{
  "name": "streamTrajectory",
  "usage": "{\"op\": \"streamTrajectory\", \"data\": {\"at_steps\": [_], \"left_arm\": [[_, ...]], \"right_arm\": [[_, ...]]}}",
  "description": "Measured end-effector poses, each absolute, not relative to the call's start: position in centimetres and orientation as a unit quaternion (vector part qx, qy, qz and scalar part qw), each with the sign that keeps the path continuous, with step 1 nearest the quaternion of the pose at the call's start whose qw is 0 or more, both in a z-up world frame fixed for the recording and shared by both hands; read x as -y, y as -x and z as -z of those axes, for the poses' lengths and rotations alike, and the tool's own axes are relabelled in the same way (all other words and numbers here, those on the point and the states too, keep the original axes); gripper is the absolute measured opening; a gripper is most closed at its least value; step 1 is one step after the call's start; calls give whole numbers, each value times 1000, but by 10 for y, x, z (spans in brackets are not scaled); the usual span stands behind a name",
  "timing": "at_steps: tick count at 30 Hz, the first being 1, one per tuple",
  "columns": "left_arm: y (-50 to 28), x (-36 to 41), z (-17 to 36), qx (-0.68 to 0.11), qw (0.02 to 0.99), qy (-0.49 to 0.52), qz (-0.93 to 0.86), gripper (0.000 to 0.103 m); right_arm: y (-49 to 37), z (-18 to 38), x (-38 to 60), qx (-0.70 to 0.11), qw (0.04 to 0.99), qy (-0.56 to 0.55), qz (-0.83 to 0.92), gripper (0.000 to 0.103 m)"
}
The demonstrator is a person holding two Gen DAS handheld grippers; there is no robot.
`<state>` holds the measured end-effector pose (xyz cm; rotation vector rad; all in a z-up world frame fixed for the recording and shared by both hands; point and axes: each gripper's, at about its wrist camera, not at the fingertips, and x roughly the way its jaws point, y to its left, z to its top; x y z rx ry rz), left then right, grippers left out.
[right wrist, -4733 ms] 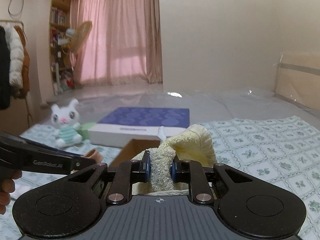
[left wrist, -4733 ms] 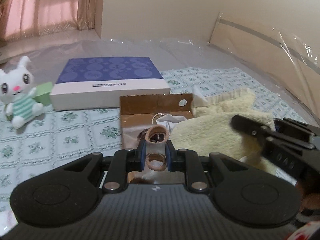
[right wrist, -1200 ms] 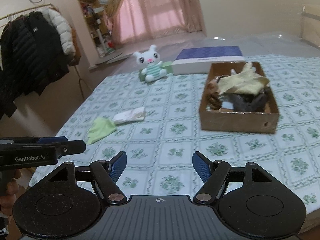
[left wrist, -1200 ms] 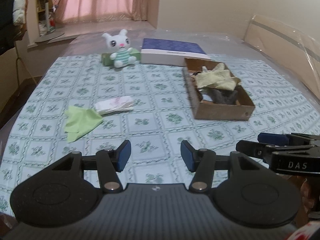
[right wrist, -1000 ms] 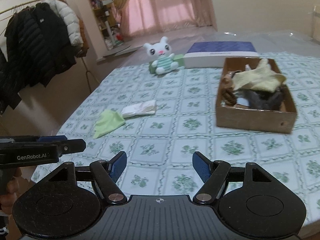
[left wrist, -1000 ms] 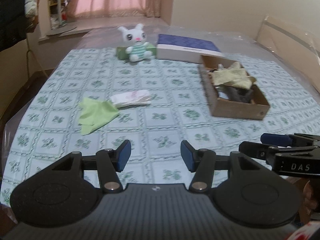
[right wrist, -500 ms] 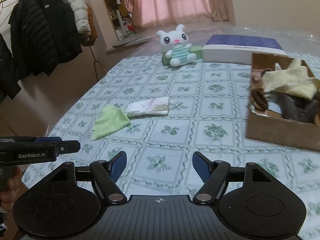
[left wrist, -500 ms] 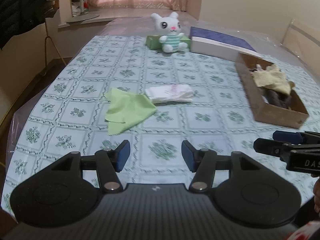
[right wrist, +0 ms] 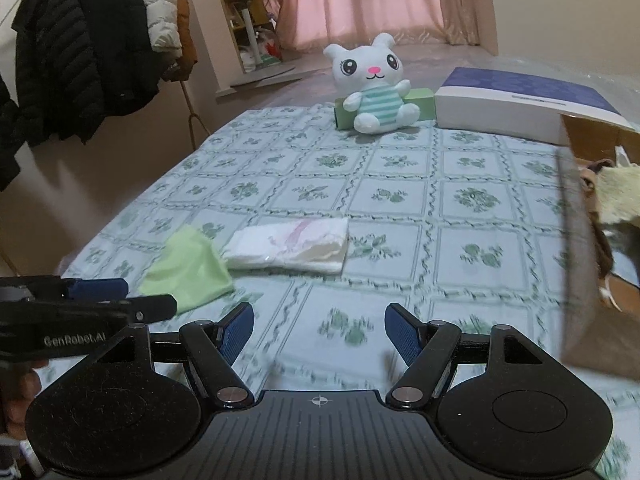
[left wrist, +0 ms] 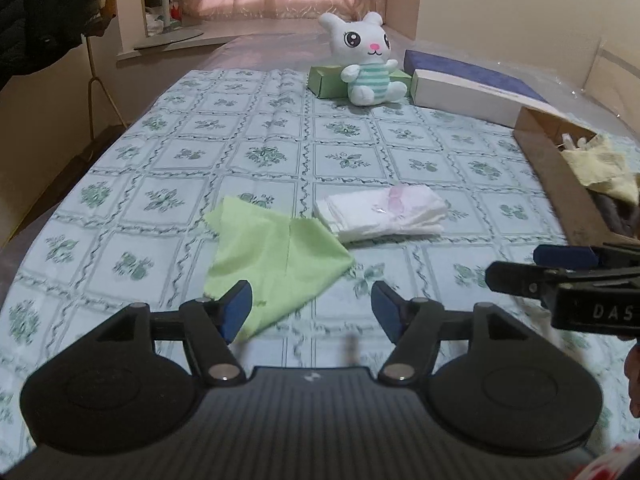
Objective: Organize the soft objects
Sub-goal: 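Grasp the light green cloth with the left gripper while the right grasps the white pad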
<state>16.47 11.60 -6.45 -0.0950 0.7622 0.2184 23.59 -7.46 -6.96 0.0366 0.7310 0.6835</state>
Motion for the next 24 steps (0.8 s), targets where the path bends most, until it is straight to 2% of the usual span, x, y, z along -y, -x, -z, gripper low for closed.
{"op": "streamTrajectory", "data": {"at_steps": [10, 20, 22, 24], "left_arm": [[-208, -118, 96, -365, 923, 13, -120, 64], [-213, -137, 105, -362, 922, 15, -138, 63], [-211, -142, 105, -360, 921, 11, -145, 65], [-210, -149, 107, -364, 918, 7, -158, 74]], "right_arm": [[-282, 90, 49, -345, 880, -33, -325, 72], [-300, 106, 33, -344, 875, -60, -335, 72], [-303, 109, 29, -346, 875, -62, -333, 72], [-304, 111, 26, -344, 876, -63, -331, 72]]}}
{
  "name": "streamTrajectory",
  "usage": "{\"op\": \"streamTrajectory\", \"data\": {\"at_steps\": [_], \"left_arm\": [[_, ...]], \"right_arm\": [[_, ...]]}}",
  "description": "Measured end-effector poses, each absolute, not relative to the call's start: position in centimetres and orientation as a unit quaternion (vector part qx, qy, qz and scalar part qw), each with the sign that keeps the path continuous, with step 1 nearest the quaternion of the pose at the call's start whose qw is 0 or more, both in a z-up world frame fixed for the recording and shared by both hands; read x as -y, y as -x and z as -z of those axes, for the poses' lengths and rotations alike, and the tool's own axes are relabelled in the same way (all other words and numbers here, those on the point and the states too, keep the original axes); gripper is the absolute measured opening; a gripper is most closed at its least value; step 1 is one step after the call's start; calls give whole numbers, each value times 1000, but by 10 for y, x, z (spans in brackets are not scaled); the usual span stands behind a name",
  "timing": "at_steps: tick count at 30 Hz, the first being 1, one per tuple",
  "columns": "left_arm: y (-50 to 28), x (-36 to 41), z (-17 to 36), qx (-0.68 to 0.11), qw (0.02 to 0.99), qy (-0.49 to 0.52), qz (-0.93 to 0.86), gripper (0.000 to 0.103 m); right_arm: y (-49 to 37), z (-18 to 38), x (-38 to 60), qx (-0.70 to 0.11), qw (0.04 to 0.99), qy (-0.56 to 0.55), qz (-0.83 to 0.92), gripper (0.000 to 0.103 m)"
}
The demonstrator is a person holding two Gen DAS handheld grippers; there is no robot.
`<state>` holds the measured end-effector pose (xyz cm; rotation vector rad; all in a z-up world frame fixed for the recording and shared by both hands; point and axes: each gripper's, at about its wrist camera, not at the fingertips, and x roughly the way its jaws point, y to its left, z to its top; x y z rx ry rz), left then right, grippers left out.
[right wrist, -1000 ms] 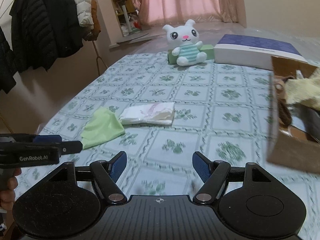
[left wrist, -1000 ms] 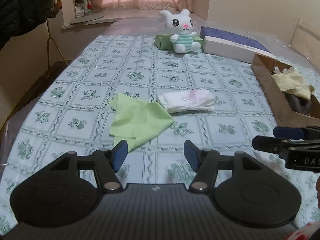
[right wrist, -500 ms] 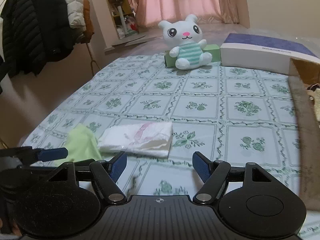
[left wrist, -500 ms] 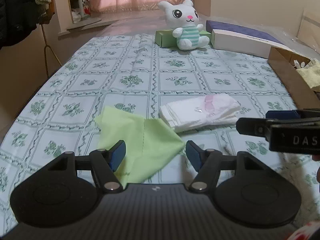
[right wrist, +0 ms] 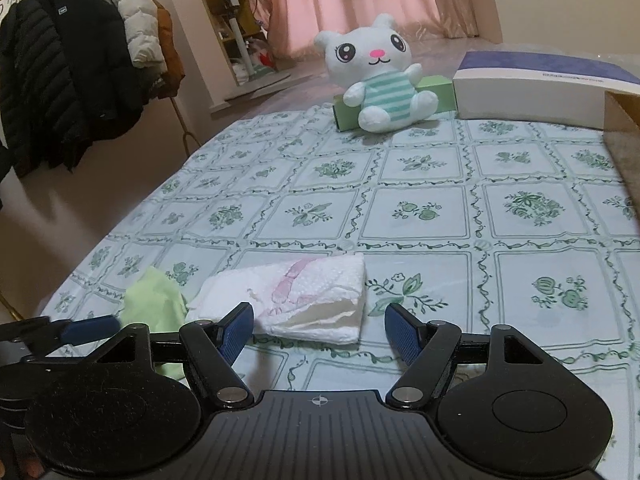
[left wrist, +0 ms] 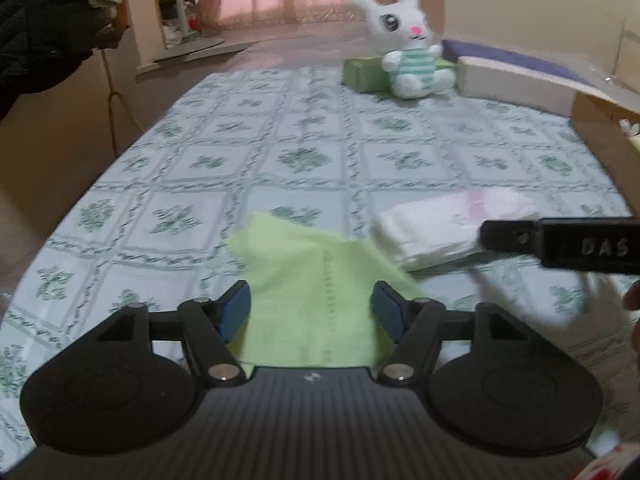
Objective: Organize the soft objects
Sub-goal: 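Grasp the light green cloth with the left gripper while the right grasps the white pad, then carry the green cloth and white pad into the box and open both grippers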
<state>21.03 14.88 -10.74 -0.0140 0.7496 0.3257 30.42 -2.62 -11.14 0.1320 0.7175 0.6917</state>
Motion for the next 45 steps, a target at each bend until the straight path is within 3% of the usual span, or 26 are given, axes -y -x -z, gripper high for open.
{"op": "streamTrajectory", "data": {"at_steps": [5, 7, 9, 12, 14, 15, 17, 20, 33, 45], "left_arm": [[-208, -167, 112, -361, 917, 42, -161, 72], [-209, -166, 112, -357, 921, 44, -149, 59], [-212, -165, 111, -353, 925, 49, -133, 38], [-216, -164, 110, -352, 927, 57, -114, 17], [-219, -162, 109, -353, 928, 62, -104, 9], [-220, -162, 109, -354, 927, 64, -102, 6], [-220, -161, 107, -356, 927, 64, -100, 5], [-217, -160, 102, -356, 927, 69, -97, 5], [-198, -113, 44, -324, 942, 60, -59, 5], [-227, 9, -1, -295, 952, 39, 66, 5]], "right_arm": [[-307, 115, 20, -335, 878, -65, -335, 72], [-305, 115, 17, -329, 880, -58, -337, 72], [-303, 117, 16, -322, 882, -53, -339, 70], [-301, 118, 17, -317, 885, -49, -338, 49], [-301, 118, 21, -318, 884, -56, -339, 31], [-301, 117, 24, -321, 882, -62, -340, 27], [-301, 116, 30, -319, 881, -68, -342, 15], [-296, 108, 40, -309, 883, -79, -343, 10], [-259, 41, 132, -256, 915, -115, -291, 8], [-228, 13, 267, -236, 949, -137, -159, 8]]}}
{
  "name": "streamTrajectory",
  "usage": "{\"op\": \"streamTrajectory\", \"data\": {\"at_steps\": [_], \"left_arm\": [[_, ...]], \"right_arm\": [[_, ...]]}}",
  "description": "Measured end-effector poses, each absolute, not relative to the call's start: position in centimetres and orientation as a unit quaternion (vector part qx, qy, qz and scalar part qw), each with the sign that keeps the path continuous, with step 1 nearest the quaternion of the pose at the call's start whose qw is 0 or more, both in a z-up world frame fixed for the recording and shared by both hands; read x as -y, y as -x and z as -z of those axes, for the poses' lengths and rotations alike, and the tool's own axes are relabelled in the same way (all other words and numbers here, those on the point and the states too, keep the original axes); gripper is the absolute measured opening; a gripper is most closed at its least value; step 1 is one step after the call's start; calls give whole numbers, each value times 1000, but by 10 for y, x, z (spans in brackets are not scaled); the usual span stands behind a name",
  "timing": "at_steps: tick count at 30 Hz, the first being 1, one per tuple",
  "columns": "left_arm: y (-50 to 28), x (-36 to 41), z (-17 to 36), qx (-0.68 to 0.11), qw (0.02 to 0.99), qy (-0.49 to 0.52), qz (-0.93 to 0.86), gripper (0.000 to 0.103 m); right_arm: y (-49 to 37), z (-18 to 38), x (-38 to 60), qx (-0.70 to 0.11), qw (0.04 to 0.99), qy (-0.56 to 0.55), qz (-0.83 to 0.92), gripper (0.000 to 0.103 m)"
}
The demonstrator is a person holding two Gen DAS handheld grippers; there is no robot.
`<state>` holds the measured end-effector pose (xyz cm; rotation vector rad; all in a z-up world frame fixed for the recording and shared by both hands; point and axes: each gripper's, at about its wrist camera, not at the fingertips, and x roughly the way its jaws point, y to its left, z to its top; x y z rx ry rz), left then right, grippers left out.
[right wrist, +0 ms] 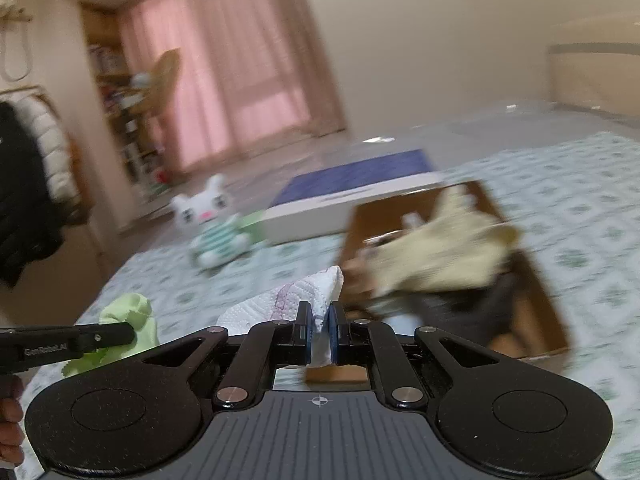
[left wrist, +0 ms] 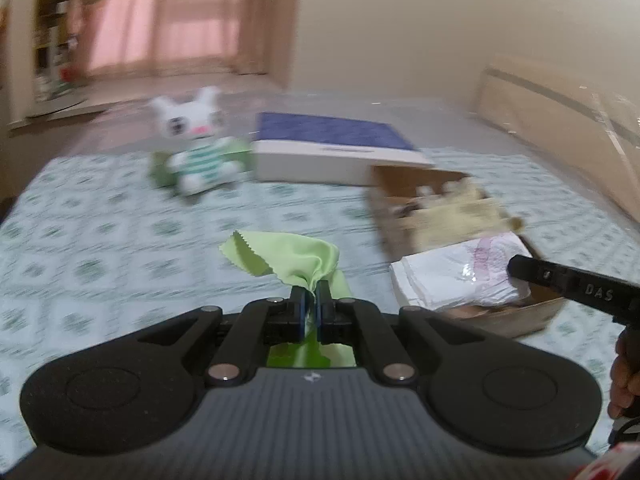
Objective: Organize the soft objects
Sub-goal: 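Carry the green cloth and white pad into the box and open both grippers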
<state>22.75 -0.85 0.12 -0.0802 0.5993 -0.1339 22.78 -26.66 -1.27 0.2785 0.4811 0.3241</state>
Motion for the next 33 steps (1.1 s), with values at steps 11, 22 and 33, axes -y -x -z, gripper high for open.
{"op": "streamTrajectory", "data": {"at_steps": [11, 22, 33], "left_arm": [[-283, 118, -4, -299, 938, 30, 174, 5], [-331, 157, 23, -325, 923, 36, 203, 16], [-334, 146, 39, -352, 920, 9, 170, 37]], "right_arm": [[-234, 6, 349, -214, 965, -140, -55, 8], [-247, 13, 375, -211, 968, -136, -30, 9], [-258, 24, 365, -228, 961, -147, -52, 9]]}}
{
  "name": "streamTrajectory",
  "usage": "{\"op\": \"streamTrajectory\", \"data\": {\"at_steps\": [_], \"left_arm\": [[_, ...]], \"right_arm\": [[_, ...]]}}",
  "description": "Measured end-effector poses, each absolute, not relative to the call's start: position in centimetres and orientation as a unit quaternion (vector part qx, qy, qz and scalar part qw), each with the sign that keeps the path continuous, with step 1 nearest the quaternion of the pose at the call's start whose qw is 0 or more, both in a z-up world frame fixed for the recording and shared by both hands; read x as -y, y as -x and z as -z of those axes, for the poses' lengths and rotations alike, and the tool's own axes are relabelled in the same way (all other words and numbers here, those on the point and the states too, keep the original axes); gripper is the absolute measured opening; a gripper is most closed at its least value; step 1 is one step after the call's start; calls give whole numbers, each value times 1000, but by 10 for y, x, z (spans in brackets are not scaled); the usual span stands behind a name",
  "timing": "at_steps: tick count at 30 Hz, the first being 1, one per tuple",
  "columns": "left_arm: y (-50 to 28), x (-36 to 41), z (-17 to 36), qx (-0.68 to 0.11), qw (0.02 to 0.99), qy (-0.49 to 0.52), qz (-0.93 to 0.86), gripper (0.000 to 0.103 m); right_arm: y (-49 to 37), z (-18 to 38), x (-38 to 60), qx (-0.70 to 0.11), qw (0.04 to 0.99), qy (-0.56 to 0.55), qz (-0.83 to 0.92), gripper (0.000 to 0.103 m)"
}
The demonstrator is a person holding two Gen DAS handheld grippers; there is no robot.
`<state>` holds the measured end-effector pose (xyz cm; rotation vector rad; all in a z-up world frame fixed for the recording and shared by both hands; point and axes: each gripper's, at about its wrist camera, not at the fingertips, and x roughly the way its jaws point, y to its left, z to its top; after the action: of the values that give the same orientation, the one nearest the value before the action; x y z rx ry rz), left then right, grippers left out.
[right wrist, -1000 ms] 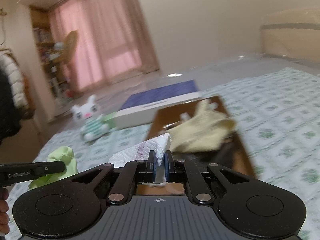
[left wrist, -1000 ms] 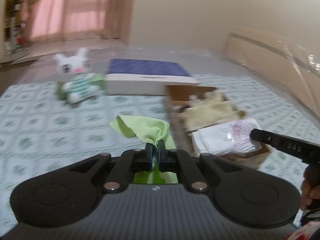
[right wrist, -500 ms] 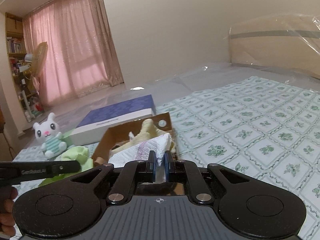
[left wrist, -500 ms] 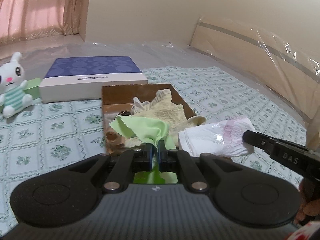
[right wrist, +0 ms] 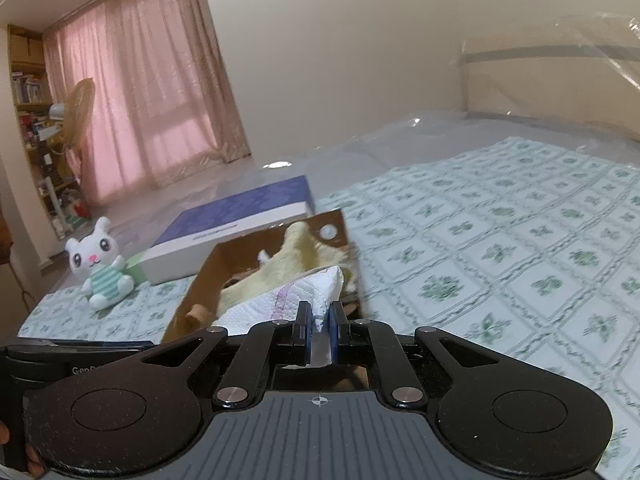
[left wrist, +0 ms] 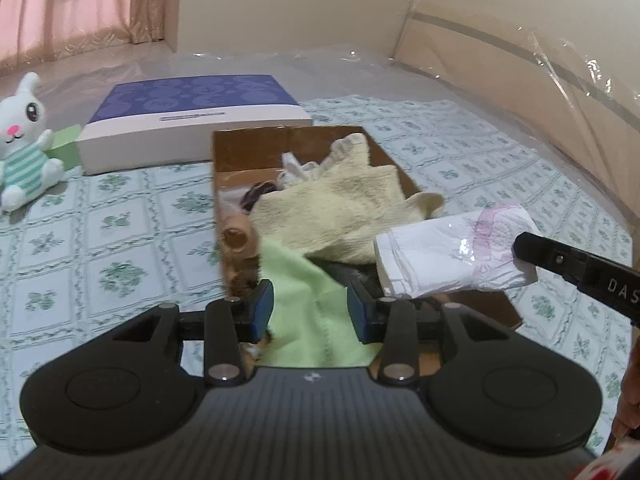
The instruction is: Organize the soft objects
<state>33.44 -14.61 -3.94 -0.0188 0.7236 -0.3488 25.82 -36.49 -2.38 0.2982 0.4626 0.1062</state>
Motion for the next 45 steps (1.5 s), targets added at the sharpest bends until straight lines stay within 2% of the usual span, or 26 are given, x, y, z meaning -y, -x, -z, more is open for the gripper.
{"op": "streamTrajectory", "data": {"at_steps": [7, 9, 11, 12, 18, 25, 27, 35, 45], "left_arm": [[-328, 131, 32, -348, 925, 4, 154, 39], [-327, 127, 30, -346, 926, 3, 151, 42], [-325, 125, 28, -346, 927, 5, 148, 46], [-324, 124, 28, -345, 927, 5, 147, 47], [-314, 117, 23, -345, 928, 4, 140, 59], [-292, 109, 14, -338, 932, -2, 133, 61], [-283, 105, 10, -337, 933, -1, 127, 70], [-234, 90, -9, -325, 940, -3, 105, 79], [-157, 76, -34, -317, 946, -15, 67, 80]], "right_arm": [[-273, 32, 345, -247, 951, -161, -90, 9], [-283, 38, 339, -276, 941, -168, -104, 19], [-288, 43, 331, -291, 939, -149, -108, 66], [-287, 45, 327, -290, 942, -136, -98, 71], [-276, 47, 321, -297, 942, -118, -98, 72], [-258, 38, 320, -308, 940, -105, -102, 75], [-250, 33, 318, -307, 940, -105, -103, 76], [-209, 13, 303, -309, 940, -100, -106, 79], [-151, -13, 293, -314, 935, -114, -120, 79]]}}
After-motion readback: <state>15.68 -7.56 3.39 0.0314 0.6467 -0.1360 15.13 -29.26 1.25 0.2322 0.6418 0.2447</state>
